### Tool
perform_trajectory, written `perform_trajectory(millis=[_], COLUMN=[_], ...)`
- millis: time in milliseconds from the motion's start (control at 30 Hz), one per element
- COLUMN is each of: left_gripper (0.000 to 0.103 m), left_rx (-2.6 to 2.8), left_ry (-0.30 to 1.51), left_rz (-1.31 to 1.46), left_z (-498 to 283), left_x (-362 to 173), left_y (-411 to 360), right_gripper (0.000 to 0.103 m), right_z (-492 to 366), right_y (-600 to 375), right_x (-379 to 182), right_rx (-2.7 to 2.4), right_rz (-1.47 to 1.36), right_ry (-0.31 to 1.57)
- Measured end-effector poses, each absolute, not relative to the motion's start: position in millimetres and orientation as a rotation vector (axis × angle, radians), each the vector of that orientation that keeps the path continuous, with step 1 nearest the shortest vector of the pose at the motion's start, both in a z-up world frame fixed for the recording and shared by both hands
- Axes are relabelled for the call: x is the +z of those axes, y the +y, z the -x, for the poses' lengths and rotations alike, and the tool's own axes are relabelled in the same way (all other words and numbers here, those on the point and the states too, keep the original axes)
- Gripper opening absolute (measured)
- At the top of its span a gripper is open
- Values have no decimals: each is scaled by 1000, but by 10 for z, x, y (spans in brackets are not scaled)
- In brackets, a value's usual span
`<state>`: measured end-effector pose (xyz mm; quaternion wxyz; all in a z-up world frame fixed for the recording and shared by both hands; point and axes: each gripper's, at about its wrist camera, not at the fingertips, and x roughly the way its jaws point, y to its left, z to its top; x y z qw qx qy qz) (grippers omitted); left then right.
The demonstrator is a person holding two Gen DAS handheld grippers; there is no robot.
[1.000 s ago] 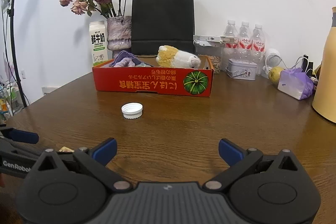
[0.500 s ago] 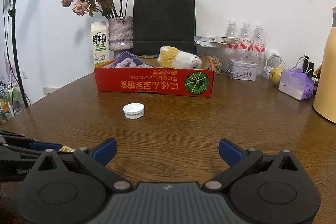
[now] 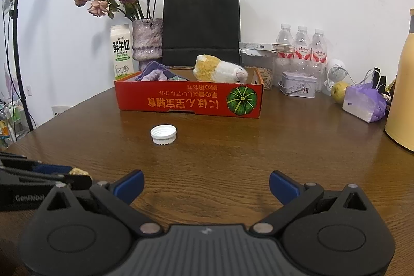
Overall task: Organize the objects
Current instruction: 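Grasp the white bottle cap with the right tool while the left tool holds the soap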
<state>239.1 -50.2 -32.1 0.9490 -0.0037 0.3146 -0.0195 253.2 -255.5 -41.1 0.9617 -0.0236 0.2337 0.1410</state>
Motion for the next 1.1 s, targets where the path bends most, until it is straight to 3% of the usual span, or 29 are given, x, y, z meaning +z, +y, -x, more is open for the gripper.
perform_trajectory(millis=[1100], left_gripper=[31], left_rx=[-9], left_ry=[491], left_rz=[-4], left_z=[-2957], left_x=[24], left_y=[7], right_gripper=[103], right_z=[-2909], right_y=[-2013], right_x=[-453], right_rx=[285], right_rz=[100], right_ry=[510])
